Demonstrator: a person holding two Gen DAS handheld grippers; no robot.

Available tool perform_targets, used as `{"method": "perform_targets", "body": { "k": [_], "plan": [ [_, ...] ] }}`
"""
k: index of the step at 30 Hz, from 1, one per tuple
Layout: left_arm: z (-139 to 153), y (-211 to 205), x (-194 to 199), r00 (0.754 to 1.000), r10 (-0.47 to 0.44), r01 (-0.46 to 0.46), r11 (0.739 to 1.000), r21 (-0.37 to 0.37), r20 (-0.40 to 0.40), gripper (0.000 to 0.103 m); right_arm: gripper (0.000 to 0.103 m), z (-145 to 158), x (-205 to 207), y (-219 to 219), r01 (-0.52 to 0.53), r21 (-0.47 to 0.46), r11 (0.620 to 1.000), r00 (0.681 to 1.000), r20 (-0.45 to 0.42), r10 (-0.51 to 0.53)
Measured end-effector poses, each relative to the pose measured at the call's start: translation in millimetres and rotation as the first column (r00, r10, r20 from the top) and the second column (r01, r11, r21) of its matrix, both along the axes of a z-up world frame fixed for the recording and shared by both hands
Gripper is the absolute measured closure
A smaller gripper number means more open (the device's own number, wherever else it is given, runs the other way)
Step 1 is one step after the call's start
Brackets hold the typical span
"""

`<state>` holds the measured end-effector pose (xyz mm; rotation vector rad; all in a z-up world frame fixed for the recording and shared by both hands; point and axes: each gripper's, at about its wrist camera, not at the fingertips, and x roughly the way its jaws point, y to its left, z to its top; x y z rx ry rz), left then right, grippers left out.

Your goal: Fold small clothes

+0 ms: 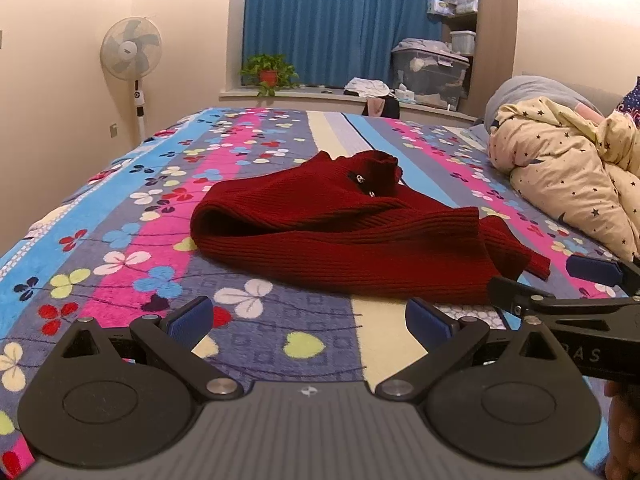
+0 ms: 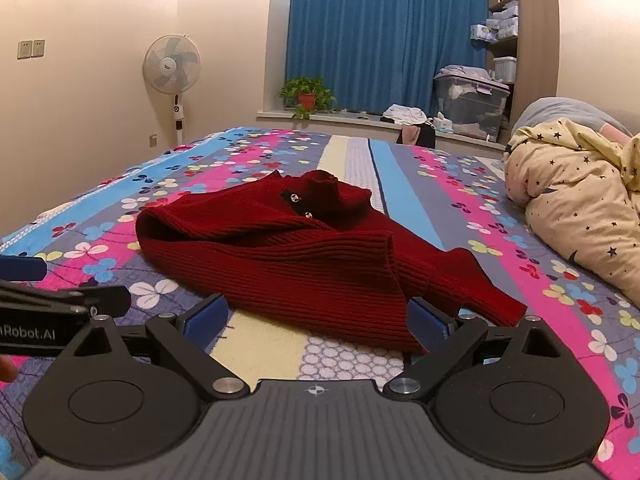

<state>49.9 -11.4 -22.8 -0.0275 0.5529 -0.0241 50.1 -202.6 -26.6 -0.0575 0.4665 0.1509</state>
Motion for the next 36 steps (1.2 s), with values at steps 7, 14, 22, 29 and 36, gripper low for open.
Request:
{"method": "perform_targets", "body": {
  "k": [7,14,22,29,36],
  "plan": [
    [1.1,-3.1,-1.6,1.000,0.001,-0.001,1.000,-0.001,0.001,0.001,0.011,0.5,-2.5,-0.2,-0.014,-0.002,1.000,1.000,0.013,0.014],
    [1.2,-4.0,-2.9,1.000,0.001,-0.001,1.000,-0.002,0.004,0.001,0.011,1.5,-3.2,-0.9,-0.014,0.003,1.000,1.000,0.011,0.014],
    [1.7,-4.3,-3.5,1.000,0.001,-0.001,1.000,-0.003,0.005,0.001,0.011,1.7,-3.0,0.1,-0.014,0.000,1.000,1.000,0.011,0.014],
    [1.6,-4.1,-3.5,1.000,0.000,0.000,1.000,-0.003,0.005,0.001,0.011,2.3,-2.9,0.4,-0.013,0.001,1.000,1.000,0.010,0.013],
    [1.4,-4.1,-3.6,1.000,0.000,0.000,1.000,-0.002,0.005,0.001,0.011,2.5,-3.0,-0.3,-0.013,0.001,1.000,1.000,0.011,0.013]
  ]
}}
